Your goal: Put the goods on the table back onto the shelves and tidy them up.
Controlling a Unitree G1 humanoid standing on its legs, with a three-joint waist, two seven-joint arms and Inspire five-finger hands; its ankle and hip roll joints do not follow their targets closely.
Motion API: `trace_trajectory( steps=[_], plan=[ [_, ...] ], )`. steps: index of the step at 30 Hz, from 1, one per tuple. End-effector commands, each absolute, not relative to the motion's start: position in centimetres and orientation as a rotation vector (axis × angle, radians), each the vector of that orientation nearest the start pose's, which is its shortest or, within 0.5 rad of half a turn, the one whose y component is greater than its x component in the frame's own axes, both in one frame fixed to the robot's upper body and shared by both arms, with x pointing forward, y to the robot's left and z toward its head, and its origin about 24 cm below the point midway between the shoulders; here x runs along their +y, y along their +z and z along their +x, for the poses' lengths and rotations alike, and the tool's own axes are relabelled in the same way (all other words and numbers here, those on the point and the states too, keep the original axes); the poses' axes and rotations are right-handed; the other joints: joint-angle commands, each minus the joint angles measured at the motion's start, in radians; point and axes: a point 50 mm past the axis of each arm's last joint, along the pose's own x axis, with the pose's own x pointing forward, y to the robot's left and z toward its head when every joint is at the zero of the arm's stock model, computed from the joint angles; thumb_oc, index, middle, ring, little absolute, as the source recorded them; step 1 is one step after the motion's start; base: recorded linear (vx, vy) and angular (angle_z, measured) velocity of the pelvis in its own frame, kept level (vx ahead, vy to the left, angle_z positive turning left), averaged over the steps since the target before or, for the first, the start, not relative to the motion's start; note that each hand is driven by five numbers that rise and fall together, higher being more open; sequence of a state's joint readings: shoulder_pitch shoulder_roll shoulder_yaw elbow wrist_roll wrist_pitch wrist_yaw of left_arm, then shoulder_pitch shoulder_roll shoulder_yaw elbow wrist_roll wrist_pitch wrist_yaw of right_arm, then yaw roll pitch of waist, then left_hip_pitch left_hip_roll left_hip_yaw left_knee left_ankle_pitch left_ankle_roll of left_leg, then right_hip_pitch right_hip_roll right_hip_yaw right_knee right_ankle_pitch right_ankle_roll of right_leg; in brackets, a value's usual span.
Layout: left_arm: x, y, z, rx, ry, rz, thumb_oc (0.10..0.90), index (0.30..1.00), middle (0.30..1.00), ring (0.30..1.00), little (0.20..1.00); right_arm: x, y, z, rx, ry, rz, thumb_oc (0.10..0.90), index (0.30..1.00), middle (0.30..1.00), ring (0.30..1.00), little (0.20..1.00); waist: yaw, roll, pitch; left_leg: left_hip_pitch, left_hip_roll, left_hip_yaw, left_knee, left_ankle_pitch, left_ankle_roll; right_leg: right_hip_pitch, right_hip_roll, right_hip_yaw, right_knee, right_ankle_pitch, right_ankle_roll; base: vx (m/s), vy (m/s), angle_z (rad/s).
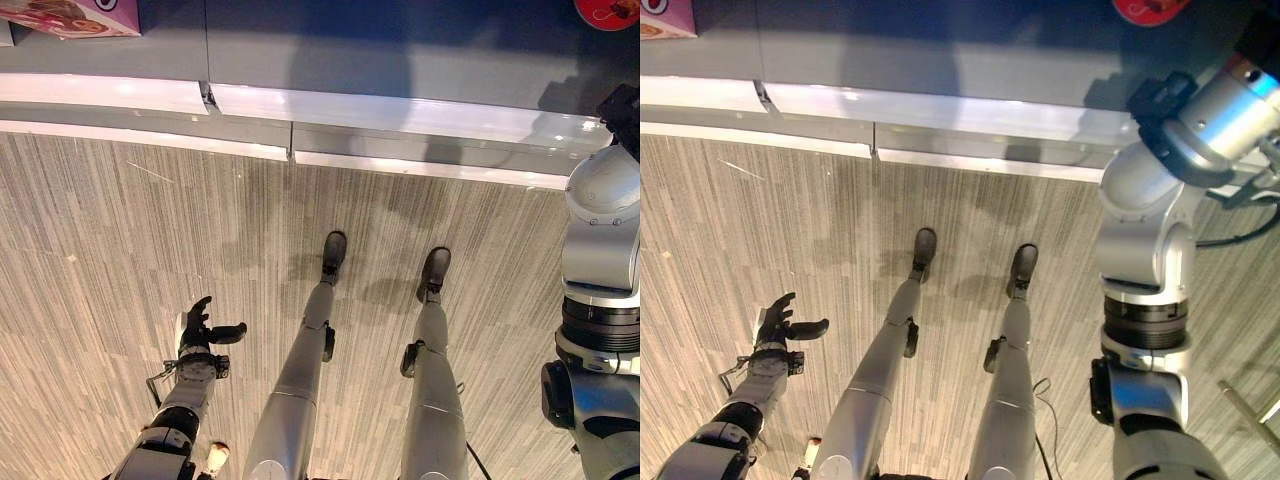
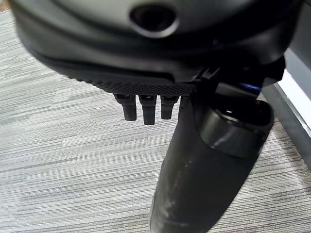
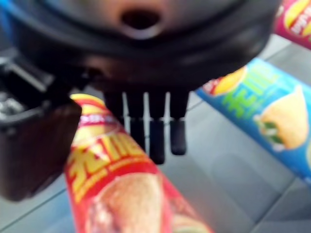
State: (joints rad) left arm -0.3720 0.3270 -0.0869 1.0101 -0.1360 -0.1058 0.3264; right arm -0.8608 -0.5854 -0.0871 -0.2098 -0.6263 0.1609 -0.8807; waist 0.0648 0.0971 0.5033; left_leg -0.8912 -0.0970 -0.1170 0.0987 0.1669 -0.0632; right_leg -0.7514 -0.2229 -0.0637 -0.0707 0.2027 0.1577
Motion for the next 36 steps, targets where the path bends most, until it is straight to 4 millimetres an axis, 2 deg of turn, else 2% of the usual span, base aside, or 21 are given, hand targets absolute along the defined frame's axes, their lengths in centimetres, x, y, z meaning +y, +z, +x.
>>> trace_trajectory(
  steps=[1, 7, 8, 9, 10, 18, 36],
  plan=[
    [27.9, -7.0, 24.3, 0.640, 0.498, 0.404, 0.800, 0.900, 0.900, 0.900, 0.900, -21.3, 38.4, 20.5, -1.628, -1.332, -0.543, 0.400, 0.300, 0.300, 0.300, 0.300, -0.033, 0.011, -0.093, -0.020, 0.006, 0.023, 0.134, -0.193, -0.002, 0.022, -0.022, 0.041, 0.101, -0.073, 0.057, 0.00, 0.000, 0.00],
    [27.8, -6.8, 24.6, 0.635, 0.497, 0.413, 0.800, 0.900, 0.900, 0.900, 0.900, -21.1, 38.1, 20.5, -1.623, -1.312, -0.515, 0.400, 0.300, 0.300, 0.300, 0.300, -0.035, 0.011, -0.091, -0.022, 0.009, 0.028, 0.145, -0.207, -0.002, 0.019, -0.019, 0.047, 0.107, -0.081, 0.054, -0.01, 0.003, -0.03],
    [27.8, -6.8, 24.7, 0.633, 0.500, 0.415, 0.800, 0.900, 0.900, 0.900, 0.900, -21.0, 37.9, 20.6, -1.621, -1.305, -0.499, 0.444, 0.366, 0.366, 0.366, 0.366, -0.037, 0.012, -0.089, -0.026, 0.006, 0.031, 0.143, -0.199, 0.001, 0.013, -0.022, 0.047, 0.108, -0.075, 0.056, -0.01, 0.010, -0.04],
    [27.7, -6.8, 24.6, 0.635, 0.503, 0.413, 0.800, 0.900, 0.900, 0.900, 0.900, -20.8, 38.0, 20.6, -1.625, -1.300, -0.496, 0.569, 0.554, 0.554, 0.554, 0.554, -0.036, 0.013, -0.090, -0.025, 0.008, 0.032, 0.146, -0.207, 0.000, 0.015, -0.020, 0.047, 0.108, -0.079, 0.056, -0.04, 0.033, -0.04],
    [27.8, -6.7, 24.7, 0.632, 0.506, 0.414, 0.800, 0.900, 0.900, 0.900, 0.900, -20.7, 37.9, 20.6, -1.625, -1.290, -0.490, 0.800, 0.900, 0.900, 0.900, 0.900, -0.039, 0.014, -0.090, -0.030, 0.004, 0.032, 0.145, -0.200, 0.002, 0.009, -0.023, 0.050, 0.108, -0.072, 0.056, 0.00, 0.016, -0.04],
    [27.7, -6.7, 24.8, 0.637, 0.513, 0.416, 0.800, 0.900, 0.900, 0.900, 0.900, -20.6, 37.5, 20.9, -1.616, -1.269, -0.465, 0.800, 0.900, 0.900, 0.900, 0.900, -0.044, 0.011, -0.097, -0.043, 0.005, 0.038, 0.178, -0.226, 0.007, 0.006, -0.024, 0.052, 0.114, -0.078, 0.055, 0.00, 0.007, -0.01],
    [27.5, -6.6, 25.1, 0.632, 0.520, 0.406, 0.800, 0.900, 0.900, 0.900, 0.900, -19.6, 37.9, 21.1, -1.643, -1.208, -0.449, 0.800, 0.900, 0.900, 0.900, 0.900, -0.042, 0.002, -0.105, -0.047, 0.007, 0.038, 0.166, -0.219, 0.005, 0.007, -0.026, 0.050, 0.100, -0.067, 0.058, 0.00, 0.000, 0.00]
  ],
)
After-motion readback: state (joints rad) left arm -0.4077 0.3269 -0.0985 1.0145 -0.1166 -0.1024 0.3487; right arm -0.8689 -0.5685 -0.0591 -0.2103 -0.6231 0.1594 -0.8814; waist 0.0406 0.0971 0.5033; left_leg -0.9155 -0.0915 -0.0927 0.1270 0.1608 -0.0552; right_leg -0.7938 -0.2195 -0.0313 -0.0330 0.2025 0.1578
